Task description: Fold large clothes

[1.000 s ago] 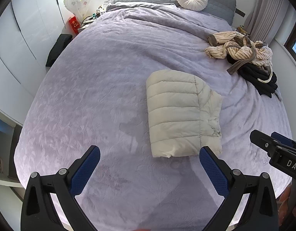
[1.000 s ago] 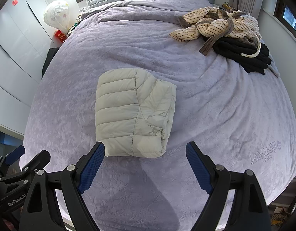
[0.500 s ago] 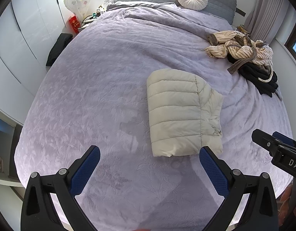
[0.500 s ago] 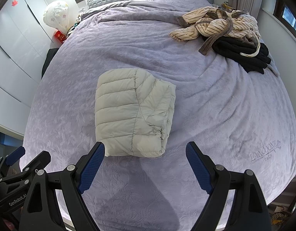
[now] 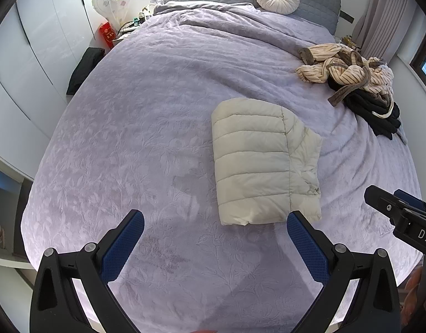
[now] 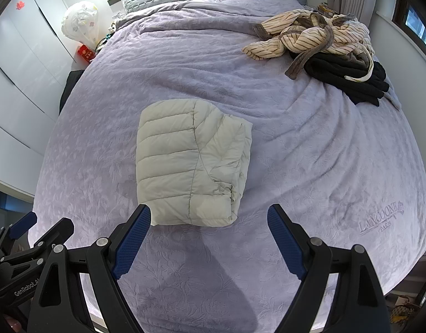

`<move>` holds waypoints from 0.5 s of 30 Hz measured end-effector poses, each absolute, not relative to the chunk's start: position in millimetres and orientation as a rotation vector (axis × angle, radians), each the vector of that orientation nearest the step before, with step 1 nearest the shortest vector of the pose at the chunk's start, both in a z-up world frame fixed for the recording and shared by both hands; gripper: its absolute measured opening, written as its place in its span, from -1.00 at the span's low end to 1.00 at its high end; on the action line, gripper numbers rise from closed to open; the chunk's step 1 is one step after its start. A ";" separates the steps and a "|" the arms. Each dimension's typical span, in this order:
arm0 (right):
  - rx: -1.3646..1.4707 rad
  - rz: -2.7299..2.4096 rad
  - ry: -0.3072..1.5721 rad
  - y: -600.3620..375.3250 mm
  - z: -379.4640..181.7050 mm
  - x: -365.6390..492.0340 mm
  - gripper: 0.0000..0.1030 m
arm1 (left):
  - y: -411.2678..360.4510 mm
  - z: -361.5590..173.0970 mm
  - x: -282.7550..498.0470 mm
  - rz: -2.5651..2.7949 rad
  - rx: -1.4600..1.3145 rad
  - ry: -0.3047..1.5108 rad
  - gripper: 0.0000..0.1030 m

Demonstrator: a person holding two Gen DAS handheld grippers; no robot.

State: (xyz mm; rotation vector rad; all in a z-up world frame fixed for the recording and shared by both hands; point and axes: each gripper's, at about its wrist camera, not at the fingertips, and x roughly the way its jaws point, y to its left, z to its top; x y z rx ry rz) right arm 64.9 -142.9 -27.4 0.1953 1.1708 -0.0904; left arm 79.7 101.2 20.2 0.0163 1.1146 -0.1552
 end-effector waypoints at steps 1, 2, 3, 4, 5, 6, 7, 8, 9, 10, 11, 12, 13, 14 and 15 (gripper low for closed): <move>0.196 -0.089 1.171 -142.9 -27.1 65.1 0.71 | 101.3 20.0 79.7 -0.156 0.017 1.114 1.00; 0.195 -0.089 1.171 -142.7 -26.7 65.6 0.71 | 100.9 20.4 79.9 -0.154 0.017 1.114 1.00; 0.195 -0.090 1.171 -143.1 -27.3 65.2 0.71 | 101.0 20.2 79.8 -0.154 0.018 1.115 1.00; 0.195 -0.090 1.171 -143.1 -27.0 65.5 0.71 | 101.1 20.0 79.7 -0.154 0.018 1.116 1.00; 0.197 -0.090 1.171 -143.4 -27.3 65.2 0.71 | 101.5 19.1 79.2 -0.154 0.020 1.116 1.00; 0.198 -0.090 1.171 -143.4 -27.4 65.4 0.71 | 101.6 16.8 78.9 -0.153 0.022 1.116 1.00; 0.197 -0.091 1.171 -143.0 -27.2 65.1 0.71 | 102.2 16.2 78.4 -0.151 0.024 1.116 1.00; 0.198 -0.093 1.171 -142.9 -27.5 64.1 0.71 | 102.4 14.7 78.2 -0.149 0.025 1.115 1.00; 0.198 -0.093 1.171 -143.0 -27.7 63.6 0.71 | 103.1 14.1 77.9 -0.146 0.026 1.114 1.00; 0.198 -0.092 1.172 -143.2 -27.3 64.4 0.71 | 103.3 13.8 78.6 -0.144 0.026 1.114 1.00; 0.198 -0.092 1.171 -143.6 -27.6 63.9 0.71 | 103.8 13.2 78.4 -0.140 0.025 1.114 1.00; 0.197 -0.093 1.171 -143.6 -27.6 64.1 0.71 | 104.7 13.1 79.0 -0.139 0.024 1.112 1.00; 0.198 -0.095 1.171 -143.4 -27.3 63.5 0.71 | 105.0 13.1 79.1 -0.139 0.024 1.111 1.00; 0.198 -0.095 1.171 -143.9 -27.7 62.9 0.71 | 105.5 13.4 79.4 -0.139 0.026 1.108 1.00; 0.198 -0.094 1.171 -143.9 -27.7 63.0 0.71 | 105.7 13.7 79.3 -0.140 0.028 1.105 1.00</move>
